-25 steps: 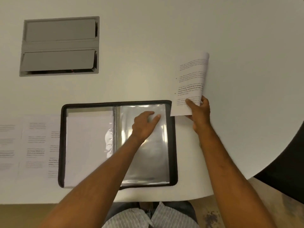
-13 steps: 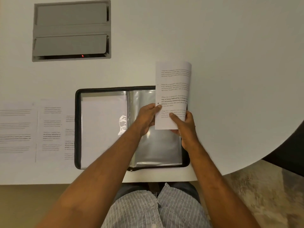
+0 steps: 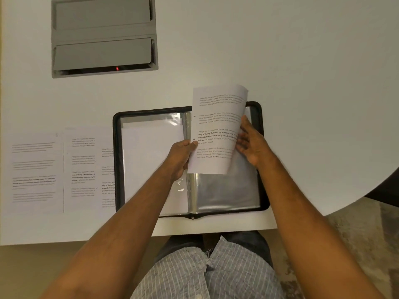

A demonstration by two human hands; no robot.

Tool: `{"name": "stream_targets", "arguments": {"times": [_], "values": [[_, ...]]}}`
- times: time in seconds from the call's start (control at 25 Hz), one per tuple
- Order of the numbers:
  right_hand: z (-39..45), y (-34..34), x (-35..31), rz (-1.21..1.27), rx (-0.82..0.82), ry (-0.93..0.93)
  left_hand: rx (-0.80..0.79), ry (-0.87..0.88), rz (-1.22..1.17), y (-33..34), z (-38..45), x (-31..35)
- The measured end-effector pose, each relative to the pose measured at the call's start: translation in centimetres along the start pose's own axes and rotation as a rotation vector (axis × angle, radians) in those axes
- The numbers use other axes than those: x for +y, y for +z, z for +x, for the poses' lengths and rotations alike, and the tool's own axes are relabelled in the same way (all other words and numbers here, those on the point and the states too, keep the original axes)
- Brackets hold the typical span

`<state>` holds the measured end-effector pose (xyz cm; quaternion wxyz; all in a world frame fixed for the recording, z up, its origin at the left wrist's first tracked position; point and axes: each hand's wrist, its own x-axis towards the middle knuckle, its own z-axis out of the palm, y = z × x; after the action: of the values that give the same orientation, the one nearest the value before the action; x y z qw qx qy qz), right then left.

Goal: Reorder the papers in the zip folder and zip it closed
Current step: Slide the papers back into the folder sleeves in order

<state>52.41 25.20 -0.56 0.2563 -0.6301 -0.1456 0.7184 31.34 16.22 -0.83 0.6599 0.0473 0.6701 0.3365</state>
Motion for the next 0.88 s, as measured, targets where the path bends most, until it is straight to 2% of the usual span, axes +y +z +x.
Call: {"name": "stream_targets", "arguments": {"times": [0.24, 0.52, 0.6, 0.72, 0.88], "values": [[0.4, 1.0, -0.3, -0.176, -0.016, 0.039, 0.017, -0.055, -0.05, -0.8, 0.0, -0.4], [0.3, 2.9, 0.2, -0.046, -0.067, -0.028, -0.071, -0.141, -0.344, -0.9, -0.3, 0.5], [0.1, 2.6, -0.4, -0.039, -0.095, -0.023, -0.062, -0.1, -0.246, -0.8, -0.3, 0.8], [0.5, 1.2, -1.3, -0.094, -0.013, -0.087, 0.023, 0.024, 0.067, -0.7, 0.1, 1.1], [1.7, -1.6, -2.4, -0.45, 0.085, -0.26, 0.097, 0.198, 0.276, 0.2, 1.4, 1.4]]}}
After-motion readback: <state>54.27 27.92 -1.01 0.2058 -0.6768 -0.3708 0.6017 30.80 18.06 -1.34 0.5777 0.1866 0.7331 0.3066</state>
